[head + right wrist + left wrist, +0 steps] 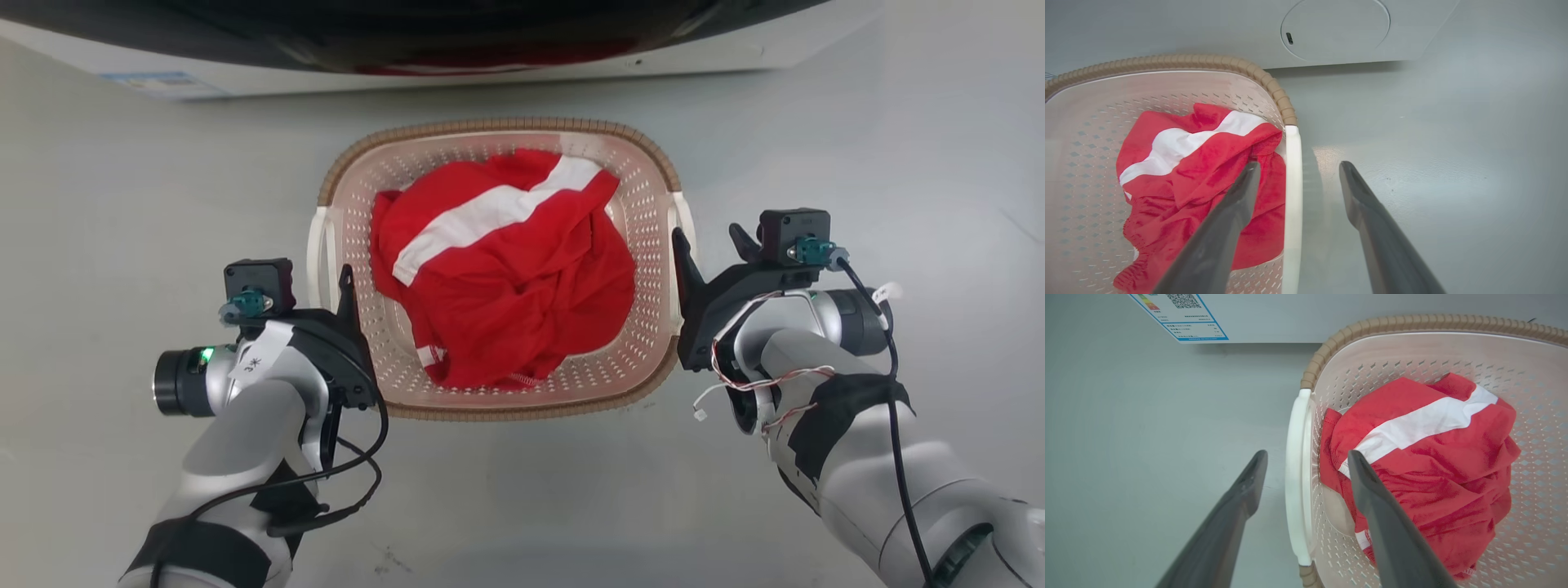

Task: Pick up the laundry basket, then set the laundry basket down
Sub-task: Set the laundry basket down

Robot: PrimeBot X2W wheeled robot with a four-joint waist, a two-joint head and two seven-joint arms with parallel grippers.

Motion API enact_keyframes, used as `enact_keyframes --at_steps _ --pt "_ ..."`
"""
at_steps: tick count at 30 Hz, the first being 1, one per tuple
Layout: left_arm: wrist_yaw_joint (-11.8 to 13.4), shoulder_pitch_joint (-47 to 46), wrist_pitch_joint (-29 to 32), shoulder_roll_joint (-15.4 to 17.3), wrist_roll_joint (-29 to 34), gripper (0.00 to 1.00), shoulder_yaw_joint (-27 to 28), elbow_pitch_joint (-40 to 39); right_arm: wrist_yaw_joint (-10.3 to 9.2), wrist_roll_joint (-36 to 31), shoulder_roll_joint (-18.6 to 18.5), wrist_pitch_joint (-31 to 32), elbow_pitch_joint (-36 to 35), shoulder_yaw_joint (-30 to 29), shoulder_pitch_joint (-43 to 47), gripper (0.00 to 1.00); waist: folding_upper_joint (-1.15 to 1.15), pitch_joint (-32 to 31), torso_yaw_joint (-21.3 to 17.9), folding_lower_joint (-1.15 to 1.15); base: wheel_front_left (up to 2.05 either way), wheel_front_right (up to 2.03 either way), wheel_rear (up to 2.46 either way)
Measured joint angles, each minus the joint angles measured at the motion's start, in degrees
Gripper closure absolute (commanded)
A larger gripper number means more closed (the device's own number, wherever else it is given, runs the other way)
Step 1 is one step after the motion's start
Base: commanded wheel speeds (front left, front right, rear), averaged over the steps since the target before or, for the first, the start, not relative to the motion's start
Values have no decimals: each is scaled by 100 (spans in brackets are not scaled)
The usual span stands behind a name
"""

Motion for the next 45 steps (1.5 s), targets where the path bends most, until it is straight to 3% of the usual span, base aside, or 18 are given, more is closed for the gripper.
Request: enact_keyframes --at_steps 12,23,45 --pt "-196 470 0 172 3 0 101 -235 105 77 7 -51 25 -156 311 0 0 -949 -56 -1 0 0 0" --pt "-201 1280 0 205 43 0 377 -789 156 93 10 -53 -69 -493 948 0 0 -1884 -52 -1 0 0 0" --pt "-37 3491 0 486 771 0 996 -3080 104 -612 -103 -53 -1367 -1590 2422 0 -1 -3630 18 -1 0 0 0"
